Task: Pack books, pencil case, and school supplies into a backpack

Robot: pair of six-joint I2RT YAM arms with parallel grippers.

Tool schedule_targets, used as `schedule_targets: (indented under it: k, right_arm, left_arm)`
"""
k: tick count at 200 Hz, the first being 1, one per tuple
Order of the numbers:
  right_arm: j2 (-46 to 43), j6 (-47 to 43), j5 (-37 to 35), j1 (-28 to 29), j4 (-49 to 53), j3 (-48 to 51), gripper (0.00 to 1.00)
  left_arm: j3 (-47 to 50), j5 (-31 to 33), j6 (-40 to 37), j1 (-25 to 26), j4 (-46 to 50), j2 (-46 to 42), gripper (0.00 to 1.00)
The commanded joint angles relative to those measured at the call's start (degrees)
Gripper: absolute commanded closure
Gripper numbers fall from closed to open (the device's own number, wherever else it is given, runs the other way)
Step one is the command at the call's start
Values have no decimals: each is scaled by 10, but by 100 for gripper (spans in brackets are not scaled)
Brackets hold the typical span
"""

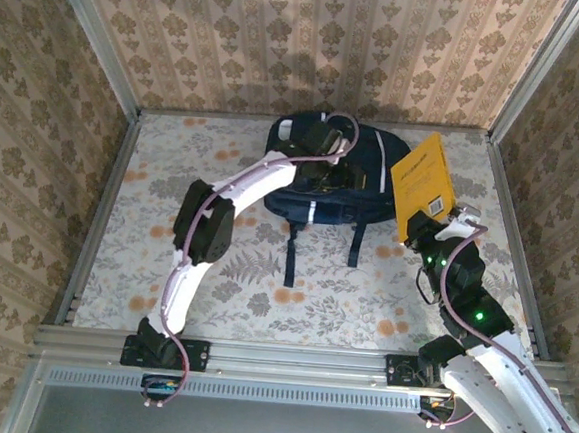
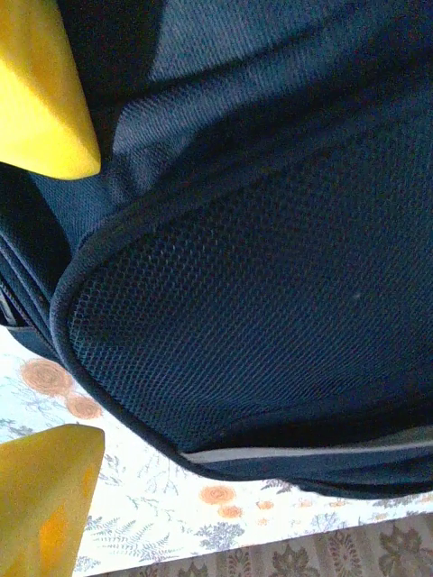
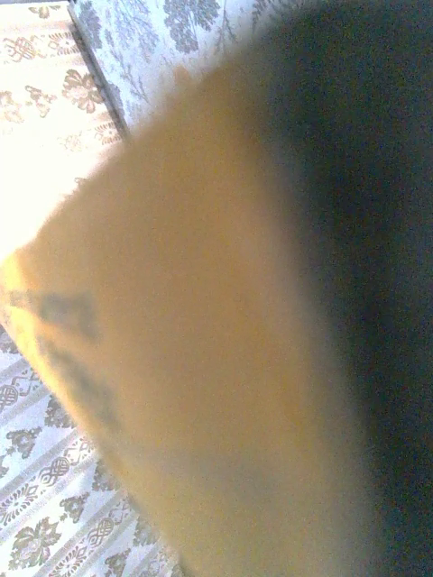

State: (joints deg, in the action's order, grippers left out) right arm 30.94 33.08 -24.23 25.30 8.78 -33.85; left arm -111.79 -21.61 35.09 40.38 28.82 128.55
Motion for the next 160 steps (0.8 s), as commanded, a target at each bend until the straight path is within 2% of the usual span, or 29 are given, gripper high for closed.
schedule_targets:
  k: [1, 26, 33, 50, 75, 103, 122, 139, 160]
  right_arm:
    - [-17, -47, -37, -4, -36, -11, 100]
    - [-12, -71, -41, -6, -37, -24, 100]
    - [-11, -74, -37, -6, -39, -24, 100]
    - [-5, -71, -25, -6, -38, -24, 100]
    - [2, -76, 22, -6, -41, -22, 100]
    - [7, -79, 75, -7, -39, -21, 100]
    - [9, -76, 110, -8, -38, -15, 100]
    - [8, -71, 133, -8, -38, -9, 100]
    - [9, -69, 150, -8, -32, -9, 100]
  left_arm:
    - [123, 82, 57, -81, 86, -30, 24]
    - [226, 105, 66, -138, 61, -104, 24]
    - [238, 116, 58, -160, 60, -123, 24]
    - [235, 146, 22, -176, 82, -160, 25]
    - [190, 142, -72, -153, 101, -193, 26]
    - [100, 130, -172, -105, 154, -173, 25]
    - [80, 67, -211, -92, 155, -150, 25]
    - [69, 1, -220, -88, 154, -119, 25]
    - [59, -48, -218, -82, 166, -84, 26]
